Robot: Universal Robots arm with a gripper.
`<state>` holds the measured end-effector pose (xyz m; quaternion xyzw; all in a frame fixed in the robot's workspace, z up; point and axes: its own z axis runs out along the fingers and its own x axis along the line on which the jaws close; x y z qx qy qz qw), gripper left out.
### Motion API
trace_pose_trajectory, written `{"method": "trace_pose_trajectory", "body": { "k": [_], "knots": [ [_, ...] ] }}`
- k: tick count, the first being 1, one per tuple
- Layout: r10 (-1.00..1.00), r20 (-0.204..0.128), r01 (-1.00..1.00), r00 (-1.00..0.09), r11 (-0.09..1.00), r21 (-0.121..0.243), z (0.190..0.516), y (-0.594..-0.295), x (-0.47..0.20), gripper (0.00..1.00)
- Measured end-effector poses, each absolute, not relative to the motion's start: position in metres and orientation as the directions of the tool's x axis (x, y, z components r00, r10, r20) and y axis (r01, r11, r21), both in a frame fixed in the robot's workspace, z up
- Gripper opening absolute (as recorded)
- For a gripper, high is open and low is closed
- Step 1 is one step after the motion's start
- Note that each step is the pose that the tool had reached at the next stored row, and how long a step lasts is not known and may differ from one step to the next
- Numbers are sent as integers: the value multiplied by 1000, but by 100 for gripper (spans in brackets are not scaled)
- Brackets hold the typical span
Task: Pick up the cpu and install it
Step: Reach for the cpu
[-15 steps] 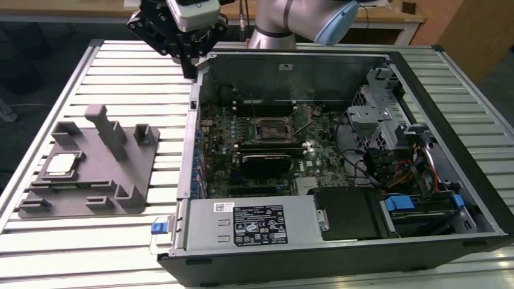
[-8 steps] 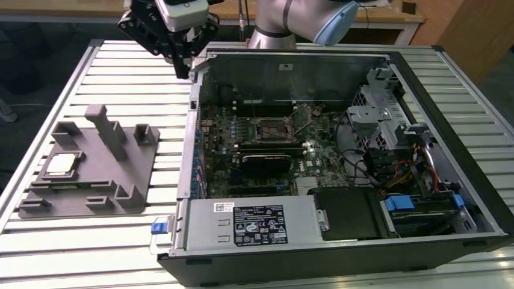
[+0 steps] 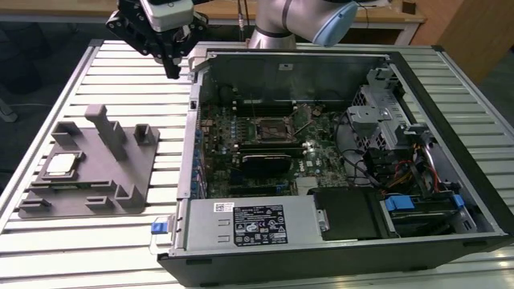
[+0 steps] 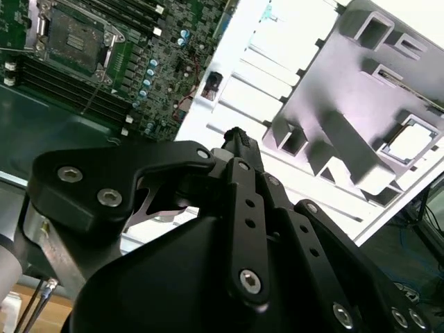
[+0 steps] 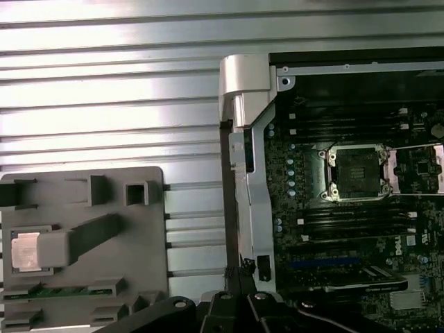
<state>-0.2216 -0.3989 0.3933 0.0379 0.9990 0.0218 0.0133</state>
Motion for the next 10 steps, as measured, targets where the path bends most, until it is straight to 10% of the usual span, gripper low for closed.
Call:
{"method": "trace_pose_trajectory", "body": {
  "k": [10],
  "knots": [
    [76, -25, 75, -997, 996, 45, 393, -399, -246, 11]
  ]
}}
